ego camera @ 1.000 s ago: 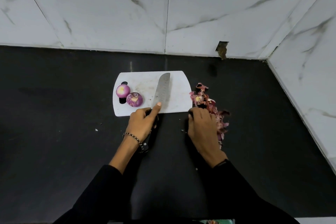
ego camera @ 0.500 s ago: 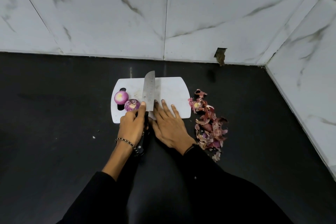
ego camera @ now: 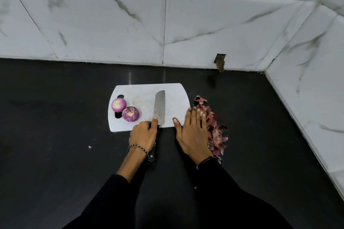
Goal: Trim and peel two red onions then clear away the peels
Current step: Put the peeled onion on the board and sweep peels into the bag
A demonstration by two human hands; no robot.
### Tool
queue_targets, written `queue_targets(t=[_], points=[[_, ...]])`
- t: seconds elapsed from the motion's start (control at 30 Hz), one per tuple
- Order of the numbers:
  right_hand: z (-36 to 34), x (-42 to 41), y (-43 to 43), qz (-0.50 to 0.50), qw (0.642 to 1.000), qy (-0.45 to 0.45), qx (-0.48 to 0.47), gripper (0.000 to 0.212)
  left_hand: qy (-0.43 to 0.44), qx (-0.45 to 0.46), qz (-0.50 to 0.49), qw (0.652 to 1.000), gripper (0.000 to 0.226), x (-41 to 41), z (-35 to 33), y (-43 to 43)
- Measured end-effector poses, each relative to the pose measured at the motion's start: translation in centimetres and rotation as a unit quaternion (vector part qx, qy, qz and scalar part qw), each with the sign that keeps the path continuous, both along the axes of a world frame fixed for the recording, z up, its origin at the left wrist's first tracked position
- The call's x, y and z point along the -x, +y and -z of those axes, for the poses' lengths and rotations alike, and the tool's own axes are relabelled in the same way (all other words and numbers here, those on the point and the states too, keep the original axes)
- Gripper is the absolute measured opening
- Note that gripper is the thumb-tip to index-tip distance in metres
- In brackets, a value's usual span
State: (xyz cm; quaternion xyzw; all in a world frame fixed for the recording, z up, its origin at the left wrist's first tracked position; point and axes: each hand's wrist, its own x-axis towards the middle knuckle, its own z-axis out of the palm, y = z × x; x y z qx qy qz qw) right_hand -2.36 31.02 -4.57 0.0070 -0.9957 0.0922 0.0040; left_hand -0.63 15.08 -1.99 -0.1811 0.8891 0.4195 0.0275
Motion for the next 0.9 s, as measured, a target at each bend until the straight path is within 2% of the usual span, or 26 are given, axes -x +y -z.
queue_targets(t=[0.07,0.17,0.27,0.37,0.43,0.6,0.7,0.77,0.83,0.9], points=[[-0.3,0.0,-0.1,0.028,0.999,-0.008,0.013,0.099,-0.001,0.029,0.004,1.000,0.055,-0.1,-0.2,0.2],[-0.5,0.1,0.0,0.027,0.999,-0.017,0.029,0.087,0.007,0.086,0.023,0.996,0.043,-0.3,-0.6,0.6],[-0.7,0.2,0.4,0.030,0.999,-0.002,0.032,0.091,0.013,0.107,0.050,0.993,0.035,-0.4,-0.7,1.0],[-0.7,0.3,0.6,-0.028,0.998,-0.018,0.058,0.077,-0.005,0.156,0.076,0.985,0.039,-0.3,-1.1,1.3],[-0.7,0.6,0.7,-0.028,0.998,-0.018,0.059,0.072,-0.017,0.198,0.090,0.976,0.042,-0.1,-1.5,1.7],[-1.1,0.8,0.5,-0.010,0.998,-0.027,0.047,0.073,-0.030,0.311,0.128,0.941,0.055,0.0,-2.1,2.3],[-1.6,1.0,0.9,-0.019,0.999,-0.027,0.028,0.075,-0.035,0.349,0.148,0.925,0.052,0.2,-2.1,2.4],[-2.4,1.6,1.9,-0.030,0.999,0.008,0.042,0.078,-0.037,0.360,0.153,0.920,0.045,0.3,-2.2,2.5],[-3.5,2.7,3.6,-0.051,0.996,0.046,0.064,0.068,-0.022,0.383,0.142,0.912,0.038,0.4,-2.6,2.7],[-4.5,4.2,6.0,-0.059,0.992,0.035,0.108,0.050,0.021,0.394,0.118,0.911,0.034,0.5,-3.0,3.1]])
